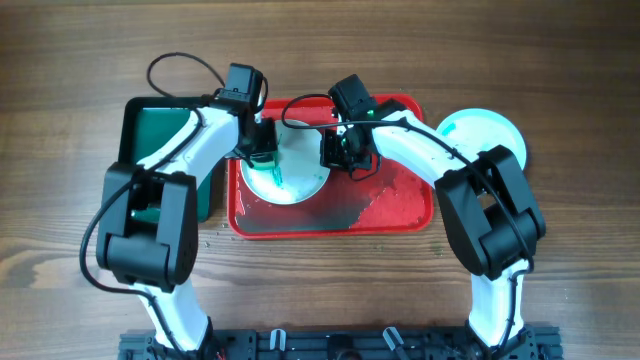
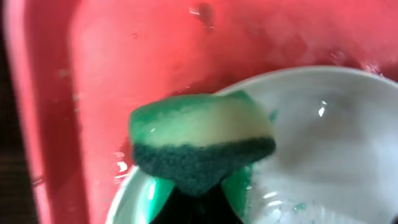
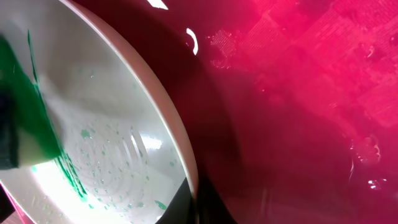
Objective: Clean dirty plates on tray and stack at the side
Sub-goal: 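Scrub the held plate with the sponge in the left gripper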
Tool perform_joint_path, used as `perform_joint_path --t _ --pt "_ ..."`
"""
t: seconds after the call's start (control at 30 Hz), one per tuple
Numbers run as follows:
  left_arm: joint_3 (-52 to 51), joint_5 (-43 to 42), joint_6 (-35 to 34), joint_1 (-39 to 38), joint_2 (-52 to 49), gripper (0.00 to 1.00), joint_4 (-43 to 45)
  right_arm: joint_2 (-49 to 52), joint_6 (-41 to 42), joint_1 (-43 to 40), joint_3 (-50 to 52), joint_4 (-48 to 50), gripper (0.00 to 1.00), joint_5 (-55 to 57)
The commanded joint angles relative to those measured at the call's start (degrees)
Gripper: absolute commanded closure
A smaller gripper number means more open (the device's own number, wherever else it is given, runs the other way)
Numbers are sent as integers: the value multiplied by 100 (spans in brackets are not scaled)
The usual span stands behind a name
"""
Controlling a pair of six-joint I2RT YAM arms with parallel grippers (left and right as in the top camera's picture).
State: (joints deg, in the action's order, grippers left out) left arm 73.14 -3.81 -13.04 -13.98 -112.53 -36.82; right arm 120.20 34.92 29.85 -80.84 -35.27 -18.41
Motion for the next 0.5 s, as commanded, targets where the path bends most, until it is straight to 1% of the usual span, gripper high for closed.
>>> perform_joint_path --t 0.0,0.03,0.1,0.17,0.27,0.33,0.4,0.47 --pt "-105 -1521 1412 -463 -400 96 -168 144 87 -22 -85 74 96 -52" --pt "-105 -1934 1849 -549 -400 96 -258 144 85 -22 -85 72 96 -55" --pt "-105 -2398 2481 -660 -400 96 -468 144 79 -22 -85 70 96 -55" --pt "-105 -2400 2673 -686 -400 96 -706 144 61 -22 -85 72 96 -55" --pt "-105 -2017 2610 -570 -400 96 -883 144 28 -22 -85 68 96 -55" --pt "-105 -1394 2192 -409 -400 96 -885 144 -26 -22 -85 68 96 -79" --pt "-103 -365 1314 -179 -400 96 -815 144 -26 -24 -85 57 96 -98" --pt "-103 719 87 66 -400 96 -748 144 -26 -24 -85 70 96 -96"
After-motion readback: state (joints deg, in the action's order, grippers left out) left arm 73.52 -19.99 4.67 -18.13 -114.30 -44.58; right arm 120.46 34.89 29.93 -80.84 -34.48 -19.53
